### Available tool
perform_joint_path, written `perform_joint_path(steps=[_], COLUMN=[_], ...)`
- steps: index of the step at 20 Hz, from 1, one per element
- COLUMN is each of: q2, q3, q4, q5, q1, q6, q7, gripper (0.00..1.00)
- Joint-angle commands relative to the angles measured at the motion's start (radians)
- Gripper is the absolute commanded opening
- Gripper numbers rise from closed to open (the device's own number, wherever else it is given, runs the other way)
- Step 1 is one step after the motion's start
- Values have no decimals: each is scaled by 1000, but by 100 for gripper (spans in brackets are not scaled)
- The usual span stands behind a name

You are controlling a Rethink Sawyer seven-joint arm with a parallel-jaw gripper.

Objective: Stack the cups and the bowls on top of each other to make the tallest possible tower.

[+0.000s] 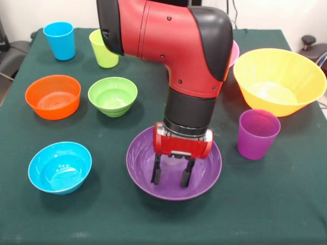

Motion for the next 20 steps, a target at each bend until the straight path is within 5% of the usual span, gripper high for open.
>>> perform_joint_path(steps=[1, 20], q2=[175, 199], q3=[116, 116], q4=[-56, -77], q5=[-1, 7], q1=[11, 14], q6=[-22, -44], q7=[102, 116], gripper=[100, 100])
